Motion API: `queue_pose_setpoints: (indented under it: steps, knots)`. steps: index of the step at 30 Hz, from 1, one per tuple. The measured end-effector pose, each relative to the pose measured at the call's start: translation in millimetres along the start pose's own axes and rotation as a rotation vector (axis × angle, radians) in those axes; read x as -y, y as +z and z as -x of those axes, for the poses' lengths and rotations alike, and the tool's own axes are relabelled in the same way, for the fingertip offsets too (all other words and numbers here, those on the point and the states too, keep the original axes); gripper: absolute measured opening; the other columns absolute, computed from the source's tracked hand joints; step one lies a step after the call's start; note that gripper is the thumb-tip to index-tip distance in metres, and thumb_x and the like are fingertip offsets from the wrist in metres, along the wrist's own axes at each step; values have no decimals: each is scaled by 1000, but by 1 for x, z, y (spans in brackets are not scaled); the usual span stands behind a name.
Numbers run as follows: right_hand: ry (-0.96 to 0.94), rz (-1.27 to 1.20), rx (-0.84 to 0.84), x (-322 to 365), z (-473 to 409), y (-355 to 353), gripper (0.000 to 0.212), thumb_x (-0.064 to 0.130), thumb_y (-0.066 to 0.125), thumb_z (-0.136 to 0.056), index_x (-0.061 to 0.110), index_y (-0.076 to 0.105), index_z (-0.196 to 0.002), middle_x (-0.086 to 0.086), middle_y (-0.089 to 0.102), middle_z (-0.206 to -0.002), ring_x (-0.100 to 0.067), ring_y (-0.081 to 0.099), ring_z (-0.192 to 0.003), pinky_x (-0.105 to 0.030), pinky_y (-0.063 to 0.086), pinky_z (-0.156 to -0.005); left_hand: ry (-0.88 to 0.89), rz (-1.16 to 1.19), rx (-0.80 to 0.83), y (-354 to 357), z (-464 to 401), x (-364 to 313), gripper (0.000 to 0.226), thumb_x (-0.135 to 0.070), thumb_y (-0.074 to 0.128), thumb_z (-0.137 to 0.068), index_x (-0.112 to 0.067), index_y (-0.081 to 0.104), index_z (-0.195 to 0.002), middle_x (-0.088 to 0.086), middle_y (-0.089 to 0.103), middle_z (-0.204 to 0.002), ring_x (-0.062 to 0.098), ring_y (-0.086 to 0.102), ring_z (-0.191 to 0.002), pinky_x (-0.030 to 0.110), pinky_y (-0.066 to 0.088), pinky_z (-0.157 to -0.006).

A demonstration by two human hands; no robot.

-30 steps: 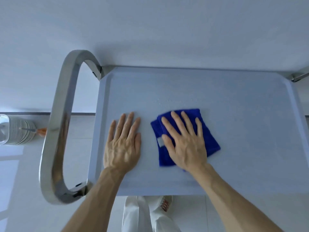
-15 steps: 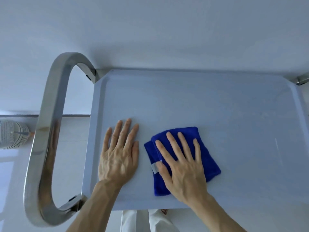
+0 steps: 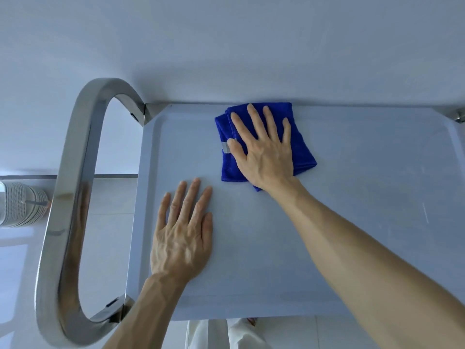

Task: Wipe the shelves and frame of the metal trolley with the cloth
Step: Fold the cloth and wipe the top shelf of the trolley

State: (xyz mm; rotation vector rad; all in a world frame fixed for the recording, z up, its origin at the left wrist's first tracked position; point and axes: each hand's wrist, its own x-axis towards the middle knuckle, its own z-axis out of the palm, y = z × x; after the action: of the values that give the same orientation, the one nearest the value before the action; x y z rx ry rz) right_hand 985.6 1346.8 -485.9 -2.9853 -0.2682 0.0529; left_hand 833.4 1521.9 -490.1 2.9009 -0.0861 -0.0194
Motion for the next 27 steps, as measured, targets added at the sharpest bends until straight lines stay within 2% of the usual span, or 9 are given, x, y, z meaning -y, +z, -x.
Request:
queue_pose_setpoints:
  steps: [4, 7, 9, 14, 19, 27]
  knots:
    - [-25, -24, -63, 6, 78, 1, 54, 53, 34, -103, 36, 34, -155, -2, 29, -164, -30, 24, -152, -61, 14, -120, -5, 1, 9, 0, 2, 1, 51, -34, 28, -103, -22, 38, -152, 0, 28, -162, 19, 17, -152, 46, 15, -123]
    - [-92, -30, -31, 7, 141, 4, 55, 54, 33, -104, 36, 30, -156, 0, 26, -166, -28, 19, -154, -61, 16, -120, -3, -13, 23, 0, 2, 2, 52, -35, 26, -104, -23, 34, -153, 0, 25, -163, 18, 14, -153, 45, 13, -124]
    - [-98, -24, -4, 6, 152, 7, 56, 55, 33, -104, 37, 27, -157, 1, 24, -166, -27, 17, -154, -62, 16, -120, -2, -22, 26, 0, 1, 2, 52, -35, 25, -104, -23, 33, -154, 0, 25, -163, 18, 14, -153, 45, 12, -124]
    - [-47, -20, -15, 5, 86, 3, 55, 54, 36, -102, 38, 34, -154, 1, 30, -164, -28, 24, -152, -61, 14, -120, 1, -27, 26, -1, -2, 0, 52, -35, 27, -103, -22, 35, -153, 1, 26, -162, 19, 16, -153, 46, 13, -124]
    - [22, -11, -7, 2, -3, 0, 58, 56, 28, -100, 41, 27, -156, 3, 22, -167, -27, 15, -154, -60, 7, -122, -13, -30, 31, -2, -1, 0, 52, -35, 26, -103, -23, 35, -153, 0, 26, -162, 19, 16, -152, 46, 13, -123]
    - [-59, 12, -22, -41, -9, -6, 57, 58, 28, -102, 42, 24, -156, 6, 19, -167, -22, 13, -155, -55, 6, -124, -1, -7, 0, 0, 0, 0, 51, -35, 26, -103, -23, 37, -152, 0, 26, -163, 19, 16, -152, 46, 14, -123]
